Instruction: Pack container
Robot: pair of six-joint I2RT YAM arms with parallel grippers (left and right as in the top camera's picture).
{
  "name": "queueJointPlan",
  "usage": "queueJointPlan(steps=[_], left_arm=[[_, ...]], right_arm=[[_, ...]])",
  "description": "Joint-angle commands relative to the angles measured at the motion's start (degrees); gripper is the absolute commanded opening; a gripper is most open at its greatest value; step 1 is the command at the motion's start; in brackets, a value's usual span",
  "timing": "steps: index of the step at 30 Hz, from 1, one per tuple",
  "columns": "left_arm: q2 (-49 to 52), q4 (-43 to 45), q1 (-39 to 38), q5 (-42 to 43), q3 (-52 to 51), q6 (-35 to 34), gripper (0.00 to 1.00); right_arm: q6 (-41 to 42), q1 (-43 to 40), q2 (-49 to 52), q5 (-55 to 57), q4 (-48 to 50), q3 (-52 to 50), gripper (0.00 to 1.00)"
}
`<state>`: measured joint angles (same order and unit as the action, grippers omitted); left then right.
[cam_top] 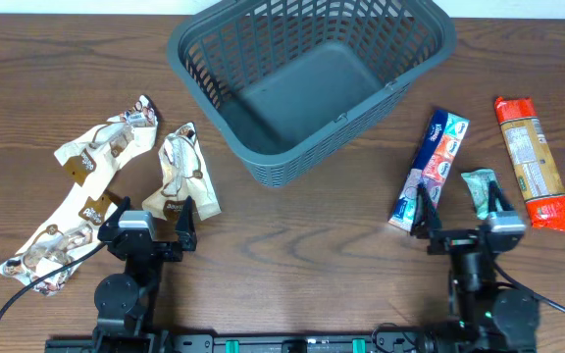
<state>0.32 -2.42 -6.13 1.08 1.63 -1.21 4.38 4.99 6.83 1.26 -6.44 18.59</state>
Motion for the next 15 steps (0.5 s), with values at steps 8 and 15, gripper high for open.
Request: queueJointPlan(steps=[8, 15], left_arm=[[-0.09, -1.68, -0.07, -0.7, -1.4, 0.98, 0.99], [-0.09, -1.68, -0.07, -0.7, -1.4, 0.98, 0.99]], right_arm=[[-4.87, 0.24, 27.52, 1.86, -22.43, 38.49, 0.99], [-4.9, 0.24, 43.25, -11.72, -48.22, 68.48, 0.99]])
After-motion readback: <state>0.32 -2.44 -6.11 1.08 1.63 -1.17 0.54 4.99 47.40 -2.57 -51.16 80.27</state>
